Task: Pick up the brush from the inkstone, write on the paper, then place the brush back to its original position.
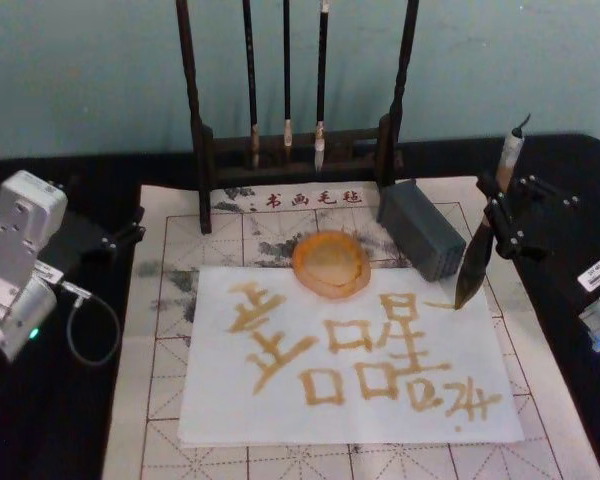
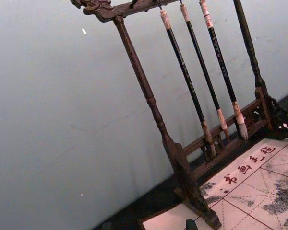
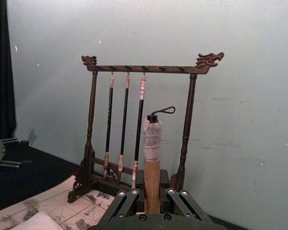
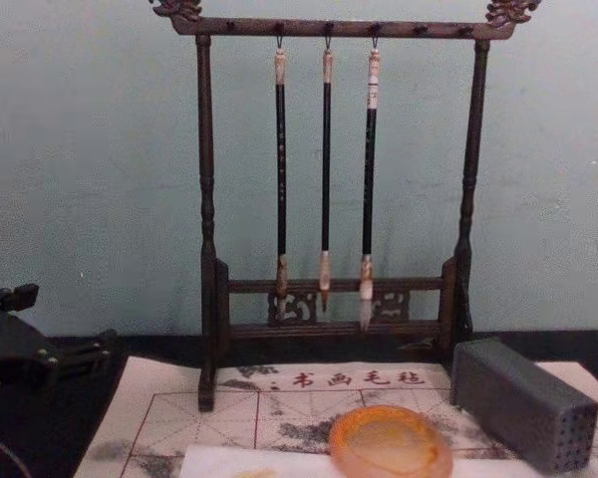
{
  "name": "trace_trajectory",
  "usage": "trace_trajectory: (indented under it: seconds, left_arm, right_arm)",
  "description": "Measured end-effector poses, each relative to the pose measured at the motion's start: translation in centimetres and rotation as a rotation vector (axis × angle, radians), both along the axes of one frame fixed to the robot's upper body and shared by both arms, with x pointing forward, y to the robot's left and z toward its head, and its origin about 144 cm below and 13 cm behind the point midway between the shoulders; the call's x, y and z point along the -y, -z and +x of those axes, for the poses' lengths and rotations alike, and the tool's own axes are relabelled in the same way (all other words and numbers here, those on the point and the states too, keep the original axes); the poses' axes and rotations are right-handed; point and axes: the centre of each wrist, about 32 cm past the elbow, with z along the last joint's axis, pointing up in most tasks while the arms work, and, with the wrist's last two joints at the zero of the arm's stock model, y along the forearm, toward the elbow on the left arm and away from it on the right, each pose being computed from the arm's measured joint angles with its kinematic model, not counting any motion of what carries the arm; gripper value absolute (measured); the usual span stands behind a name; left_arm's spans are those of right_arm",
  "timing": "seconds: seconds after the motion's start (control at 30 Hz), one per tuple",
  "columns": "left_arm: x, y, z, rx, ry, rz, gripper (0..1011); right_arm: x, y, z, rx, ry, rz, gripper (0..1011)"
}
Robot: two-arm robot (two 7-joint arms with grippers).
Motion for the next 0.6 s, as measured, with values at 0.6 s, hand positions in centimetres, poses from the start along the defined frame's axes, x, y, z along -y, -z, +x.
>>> trace_trajectory:
  seconds: [0.6]
  left_arm:
    - [0.00, 0.00, 0.00, 0.000, 0.000, 0.000, 1001]
  right_arm:
    - [-0.16, 0.27, 0.07, -0.002, 0.007, 0.004, 202]
